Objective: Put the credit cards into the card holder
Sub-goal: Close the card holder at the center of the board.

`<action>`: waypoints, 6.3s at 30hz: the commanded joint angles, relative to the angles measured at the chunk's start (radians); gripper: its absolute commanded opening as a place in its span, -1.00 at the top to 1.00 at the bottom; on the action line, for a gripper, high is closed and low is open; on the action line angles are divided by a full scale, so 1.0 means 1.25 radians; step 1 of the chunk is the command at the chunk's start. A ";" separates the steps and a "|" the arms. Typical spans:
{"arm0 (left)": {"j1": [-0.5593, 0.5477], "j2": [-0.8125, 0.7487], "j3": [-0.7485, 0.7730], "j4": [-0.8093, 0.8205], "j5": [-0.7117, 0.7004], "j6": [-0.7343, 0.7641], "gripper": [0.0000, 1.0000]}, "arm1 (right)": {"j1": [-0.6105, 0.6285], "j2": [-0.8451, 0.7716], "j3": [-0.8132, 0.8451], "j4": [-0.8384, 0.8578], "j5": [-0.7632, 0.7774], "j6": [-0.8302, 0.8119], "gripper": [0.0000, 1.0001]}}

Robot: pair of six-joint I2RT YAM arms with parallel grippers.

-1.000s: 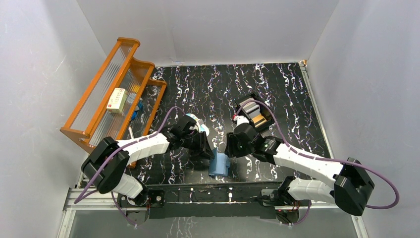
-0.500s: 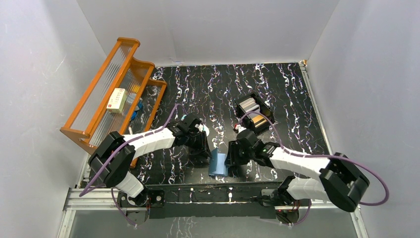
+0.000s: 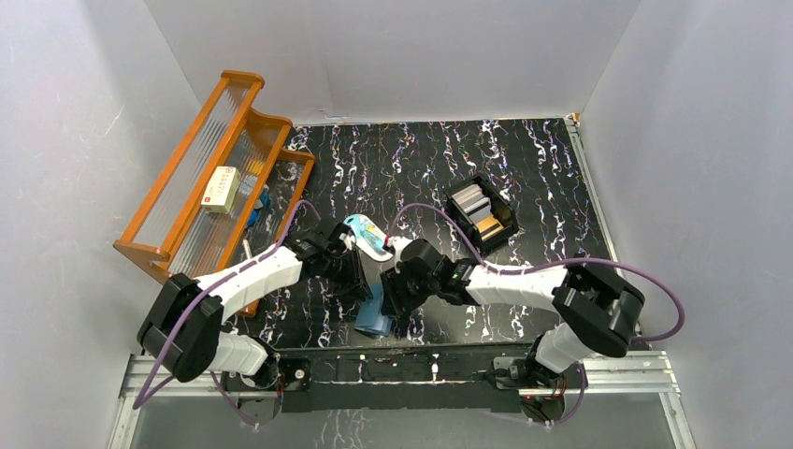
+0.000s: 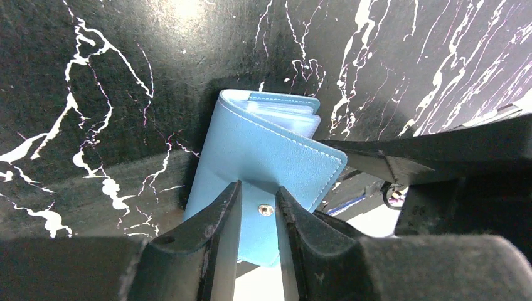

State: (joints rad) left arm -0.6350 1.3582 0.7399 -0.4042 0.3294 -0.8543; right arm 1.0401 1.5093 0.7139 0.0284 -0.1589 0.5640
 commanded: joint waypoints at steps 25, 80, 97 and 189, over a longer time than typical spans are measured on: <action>0.012 -0.035 -0.088 -0.019 -0.011 0.013 0.52 | 0.149 0.013 -0.074 0.247 0.143 -0.457 -0.09; 0.010 -0.060 -0.189 0.189 0.117 -0.121 0.42 | 0.132 -0.205 0.031 -0.215 0.369 0.412 -0.08; 0.010 -0.059 -0.137 0.077 0.039 -0.024 0.23 | 0.061 -0.145 -0.031 -0.049 0.214 0.384 -0.02; 0.010 -0.078 -0.155 0.059 0.036 -0.037 0.31 | 0.036 -0.011 -0.019 0.047 0.119 0.384 0.41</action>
State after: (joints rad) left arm -0.6182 1.2606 0.5983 -0.3687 0.3126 -0.8833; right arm 1.0847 1.4788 0.6426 0.0856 -0.0044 1.0618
